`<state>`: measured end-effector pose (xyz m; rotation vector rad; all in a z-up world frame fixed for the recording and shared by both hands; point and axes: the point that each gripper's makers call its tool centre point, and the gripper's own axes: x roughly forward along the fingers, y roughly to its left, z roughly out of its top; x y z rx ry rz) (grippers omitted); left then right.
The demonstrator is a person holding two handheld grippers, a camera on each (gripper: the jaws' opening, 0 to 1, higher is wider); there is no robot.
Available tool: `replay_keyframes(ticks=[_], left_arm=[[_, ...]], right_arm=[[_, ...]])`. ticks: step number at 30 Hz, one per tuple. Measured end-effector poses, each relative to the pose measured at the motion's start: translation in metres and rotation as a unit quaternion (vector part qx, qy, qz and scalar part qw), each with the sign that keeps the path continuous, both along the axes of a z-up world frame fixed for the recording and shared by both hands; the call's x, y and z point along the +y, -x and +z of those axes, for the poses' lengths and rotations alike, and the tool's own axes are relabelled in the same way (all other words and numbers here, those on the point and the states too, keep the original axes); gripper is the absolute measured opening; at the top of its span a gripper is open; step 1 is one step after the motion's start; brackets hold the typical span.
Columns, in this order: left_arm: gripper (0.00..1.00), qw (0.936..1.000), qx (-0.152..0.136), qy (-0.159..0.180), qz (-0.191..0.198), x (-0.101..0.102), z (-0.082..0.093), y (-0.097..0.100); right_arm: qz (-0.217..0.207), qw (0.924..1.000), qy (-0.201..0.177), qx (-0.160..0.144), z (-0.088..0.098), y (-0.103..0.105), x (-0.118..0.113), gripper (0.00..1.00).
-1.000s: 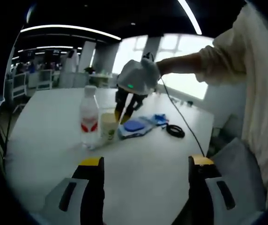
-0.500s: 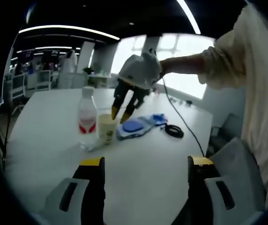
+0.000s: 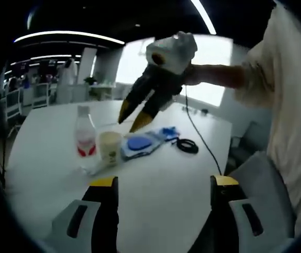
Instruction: Arrange the tabletop items into an orderly group along one side of the table until the central work area is clear of visible clutter.
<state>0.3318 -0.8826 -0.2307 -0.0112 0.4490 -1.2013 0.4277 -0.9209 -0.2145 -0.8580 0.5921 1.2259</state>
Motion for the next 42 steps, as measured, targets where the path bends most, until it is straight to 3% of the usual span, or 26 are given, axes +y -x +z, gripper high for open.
replay_keyframes(ticks=[5,6,11,14,15,17,21,24,27,32,42], left_arm=[[0.67,0.9997,-0.002,-0.005,-0.024,-0.01,0.003,0.014],[0.68,0.9996,-0.004,-0.007,-0.029,-0.012,0.004,0.017],[0.68,0.9986,-0.004,-0.011,-0.052,-0.022,0.005,0.03],[0.68,0.9978,-0.009,-0.015,-0.064,-0.028,0.009,0.037],[0.68,0.9976,-0.01,-0.016,-0.067,-0.03,0.011,0.04],[0.68,0.9971,-0.014,-0.017,-0.073,-0.034,0.014,0.044],[0.7,0.9964,-0.023,-0.021,-0.078,-0.041,0.018,0.049],[0.71,0.9959,-0.031,-0.023,-0.081,-0.046,0.024,0.054],[0.74,0.9956,-0.041,-0.021,-0.082,-0.052,0.029,0.058],[0.74,0.9949,-0.049,-0.02,-0.086,-0.062,0.036,0.065],[0.75,0.9942,-0.071,-0.016,-0.08,-0.077,0.053,0.068]], right_arm=[[-0.031,0.9968,-0.072,-0.01,0.033,0.019,0.013,0.2],[-0.039,0.9938,-0.104,-0.003,0.043,0.026,0.018,0.21],[-0.064,0.9809,-0.184,0.001,0.078,0.05,0.028,0.2],[-0.071,0.9753,-0.209,-0.009,0.092,0.061,0.028,0.2],[-0.077,0.9695,-0.233,-0.002,0.099,0.068,0.03,0.21],[-0.084,0.9682,-0.236,-0.006,0.102,0.075,0.026,0.2],[-0.101,0.9578,-0.269,-0.004,0.112,0.092,0.021,0.26],[-0.122,0.946,-0.3,-0.001,0.117,0.107,0.015,0.31],[-0.134,0.9431,-0.304,-0.009,0.117,0.118,0.005,0.34],[-0.167,0.9287,-0.331,-0.011,0.124,0.13,-0.016,0.37],[-0.194,0.9186,-0.343,-0.03,0.133,0.148,-0.05,0.49]])
